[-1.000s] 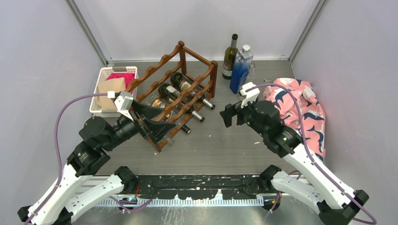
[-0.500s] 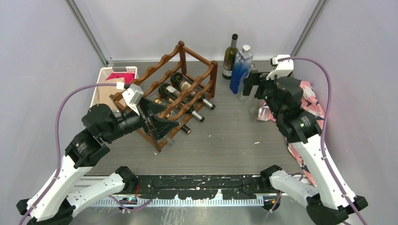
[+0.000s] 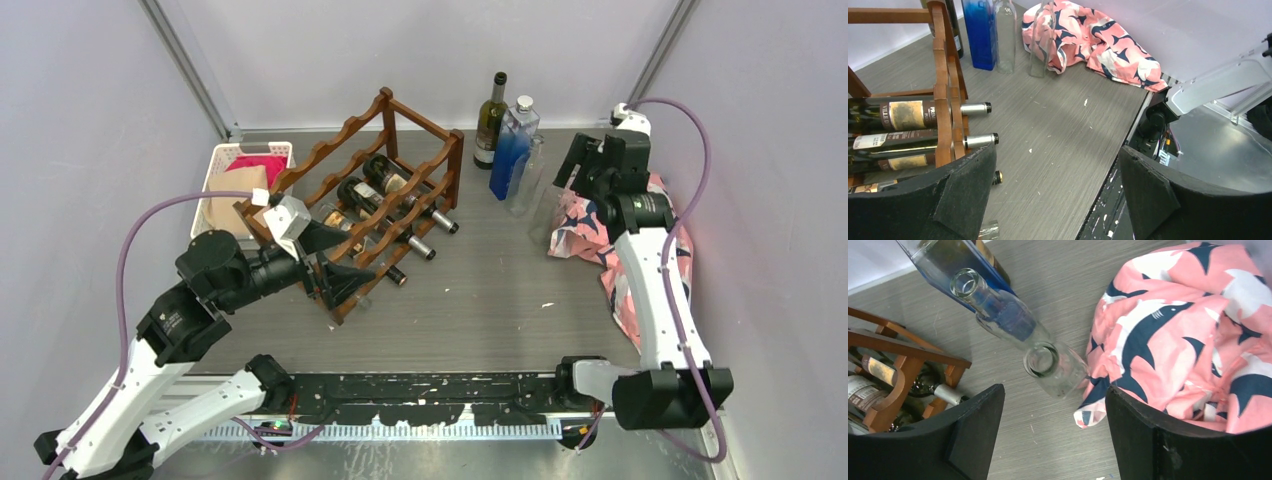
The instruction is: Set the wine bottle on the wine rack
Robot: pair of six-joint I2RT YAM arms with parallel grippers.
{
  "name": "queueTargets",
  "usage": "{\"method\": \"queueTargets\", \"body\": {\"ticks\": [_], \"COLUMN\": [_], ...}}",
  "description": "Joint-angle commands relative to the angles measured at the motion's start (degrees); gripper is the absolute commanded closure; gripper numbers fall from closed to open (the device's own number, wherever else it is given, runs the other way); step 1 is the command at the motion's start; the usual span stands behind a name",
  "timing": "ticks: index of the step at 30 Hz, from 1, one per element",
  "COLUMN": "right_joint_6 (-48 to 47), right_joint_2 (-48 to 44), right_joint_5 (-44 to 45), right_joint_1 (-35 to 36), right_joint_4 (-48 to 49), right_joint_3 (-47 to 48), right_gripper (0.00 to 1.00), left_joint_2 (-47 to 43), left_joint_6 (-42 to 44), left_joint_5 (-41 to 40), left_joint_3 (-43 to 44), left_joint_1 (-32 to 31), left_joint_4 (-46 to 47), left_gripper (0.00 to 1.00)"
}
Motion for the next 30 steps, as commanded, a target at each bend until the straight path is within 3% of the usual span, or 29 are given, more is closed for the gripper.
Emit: {"method": "queueTargets", "body": {"ticks": [1,8,18,24,30], "right_joint_6": [-0.21,-1.97,-3.37,-4.37,-0.96], "right_joint_2": [5.06,12.88,15.84,12.75,4.16], "right_joint_5": [-3.78,-3.07,-1.63,-1.47,-12.96], "right_joint_1": [0.1,0.15,0.06,0.58,1.29], "right_joint_4": [2.11,2.23,1.0,-0.36,-2.6], "right_joint_3": [4.83,8.85,9.41,8.65,6.56], "right_gripper": [0.23,0.31,0.59,0.93,0.99], "left_joint_2": [-0.74,0.03,1.07,1.61,2.84], "left_joint_6": [0.91,0.29,-1.2,-1.48,-3.26], "left_joint_5": [1.13,2.39,3.07,6.1,13.58], "left_joint_3": [-1.11,-1.26,-1.86,-1.94,-2.53], "left_joint_1": [0.35,0.35,0.35,0.35,0.27], "left_joint_4": [2.81,3.5,5.18,6.27,10.12], "left_gripper": [0.09,0.1,0.1,0.11,0.13]}}
